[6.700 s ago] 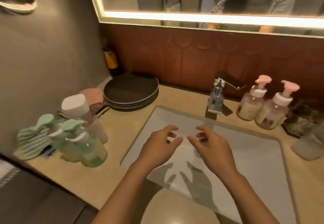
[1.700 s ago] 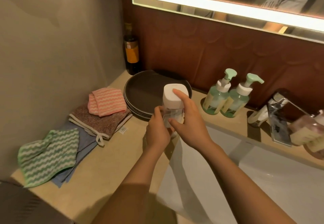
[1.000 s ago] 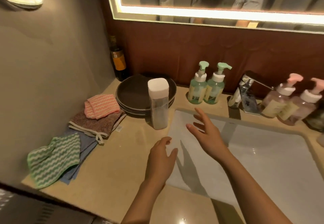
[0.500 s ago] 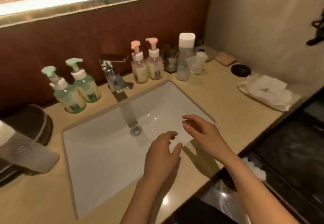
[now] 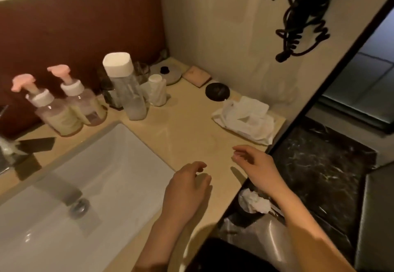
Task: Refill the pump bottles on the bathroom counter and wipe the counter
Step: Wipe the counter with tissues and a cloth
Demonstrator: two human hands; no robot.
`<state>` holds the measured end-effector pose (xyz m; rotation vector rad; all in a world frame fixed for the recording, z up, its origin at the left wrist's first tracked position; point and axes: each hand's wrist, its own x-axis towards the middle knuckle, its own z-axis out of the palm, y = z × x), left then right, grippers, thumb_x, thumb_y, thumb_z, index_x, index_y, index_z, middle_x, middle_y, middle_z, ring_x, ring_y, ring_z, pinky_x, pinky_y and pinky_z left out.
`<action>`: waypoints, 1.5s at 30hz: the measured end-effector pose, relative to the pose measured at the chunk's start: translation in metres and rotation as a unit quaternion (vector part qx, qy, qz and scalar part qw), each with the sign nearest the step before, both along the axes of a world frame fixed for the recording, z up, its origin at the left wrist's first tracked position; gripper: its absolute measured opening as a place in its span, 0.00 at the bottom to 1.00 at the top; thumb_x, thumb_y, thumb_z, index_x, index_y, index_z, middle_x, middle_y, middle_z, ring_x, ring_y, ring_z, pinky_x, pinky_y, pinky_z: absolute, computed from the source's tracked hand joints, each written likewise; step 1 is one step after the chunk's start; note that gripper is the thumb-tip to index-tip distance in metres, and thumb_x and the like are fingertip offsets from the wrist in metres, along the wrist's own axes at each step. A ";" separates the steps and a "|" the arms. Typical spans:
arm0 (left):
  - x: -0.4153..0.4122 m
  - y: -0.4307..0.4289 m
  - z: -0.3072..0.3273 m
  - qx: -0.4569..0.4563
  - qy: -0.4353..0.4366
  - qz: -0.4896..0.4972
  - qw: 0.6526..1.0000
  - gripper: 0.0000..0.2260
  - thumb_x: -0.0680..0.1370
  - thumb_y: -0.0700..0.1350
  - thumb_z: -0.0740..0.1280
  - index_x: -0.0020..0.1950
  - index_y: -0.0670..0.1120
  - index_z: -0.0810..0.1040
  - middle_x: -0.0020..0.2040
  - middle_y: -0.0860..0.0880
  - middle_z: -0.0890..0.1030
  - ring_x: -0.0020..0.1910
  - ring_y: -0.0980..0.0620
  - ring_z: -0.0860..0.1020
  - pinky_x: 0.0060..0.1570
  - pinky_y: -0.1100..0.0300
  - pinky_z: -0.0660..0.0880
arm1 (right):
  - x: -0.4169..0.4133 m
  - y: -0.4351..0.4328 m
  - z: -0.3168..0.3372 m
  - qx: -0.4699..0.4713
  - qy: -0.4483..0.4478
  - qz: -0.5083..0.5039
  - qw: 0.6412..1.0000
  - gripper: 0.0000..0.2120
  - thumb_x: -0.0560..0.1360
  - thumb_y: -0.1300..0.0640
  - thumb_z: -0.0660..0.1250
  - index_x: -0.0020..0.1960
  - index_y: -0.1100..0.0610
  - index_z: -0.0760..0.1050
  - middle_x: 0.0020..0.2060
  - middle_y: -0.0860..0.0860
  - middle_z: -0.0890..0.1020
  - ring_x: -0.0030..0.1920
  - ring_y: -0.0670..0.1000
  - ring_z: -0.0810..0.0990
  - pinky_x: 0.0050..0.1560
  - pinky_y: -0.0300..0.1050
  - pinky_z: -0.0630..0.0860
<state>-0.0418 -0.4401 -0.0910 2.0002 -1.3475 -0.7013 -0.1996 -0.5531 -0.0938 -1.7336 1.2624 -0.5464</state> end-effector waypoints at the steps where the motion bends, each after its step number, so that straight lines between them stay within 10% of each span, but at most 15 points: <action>1: -0.003 -0.015 -0.001 0.002 -0.004 -0.004 1.000 0.14 0.78 0.53 0.64 0.63 0.55 0.74 0.58 0.58 0.78 0.55 0.59 0.76 0.52 0.60 0.73 | -0.006 -0.017 0.000 -0.006 0.012 -0.007 1.000 0.13 0.76 0.55 0.66 0.60 0.52 0.76 0.51 0.48 0.80 0.54 0.45 0.78 0.55 0.36 0.72; 18: -0.013 -0.139 -0.005 0.063 -0.033 -0.041 0.997 0.14 0.79 0.51 0.63 0.64 0.53 0.73 0.60 0.55 0.76 0.58 0.56 0.74 0.55 0.61 0.70 | -0.003 -0.162 -0.046 -0.202 0.190 0.012 0.961 0.07 0.76 0.59 0.66 0.47 0.58 0.83 0.45 0.55 0.80 0.49 0.57 0.69 0.49 0.46 0.64; 31: -0.011 -0.112 -0.013 0.063 -0.034 -0.058 0.996 0.14 0.79 0.51 0.63 0.64 0.53 0.72 0.60 0.55 0.76 0.58 0.56 0.74 0.56 0.63 0.69 | 0.013 -0.167 -0.040 -0.179 0.291 0.056 0.938 0.11 0.78 0.52 0.62 0.52 0.54 0.81 0.51 0.52 0.77 0.54 0.55 0.69 0.47 0.45 0.59; 35: -0.011 -0.107 -0.011 0.051 -0.045 -0.056 0.996 0.14 0.79 0.51 0.63 0.64 0.53 0.73 0.60 0.56 0.76 0.59 0.56 0.74 0.56 0.62 0.69 | 0.014 -0.167 -0.030 -0.178 0.304 0.067 0.934 0.14 0.77 0.50 0.64 0.32 0.50 0.72 0.40 0.52 0.76 0.49 0.57 0.72 0.43 0.47 0.59; 41: -0.017 -0.104 -0.008 0.019 -0.050 -0.072 0.996 0.16 0.79 0.51 0.63 0.66 0.53 0.71 0.61 0.55 0.76 0.59 0.57 0.74 0.55 0.64 0.68 | 0.012 -0.160 -0.020 -0.189 0.311 0.134 0.922 0.19 0.77 0.51 0.62 0.30 0.50 0.61 0.36 0.49 0.69 0.47 0.56 0.73 0.43 0.47 0.61; 45: -0.025 -0.111 -0.010 -0.021 -0.074 -0.109 0.991 0.20 0.78 0.49 0.64 0.70 0.54 0.69 0.71 0.51 0.68 0.70 0.51 0.66 0.66 0.61 0.62 | 0.009 -0.138 -0.021 -0.192 0.255 0.204 0.925 0.11 0.77 0.54 0.63 0.36 0.52 0.71 0.37 0.47 0.69 0.46 0.54 0.74 0.42 0.45 0.60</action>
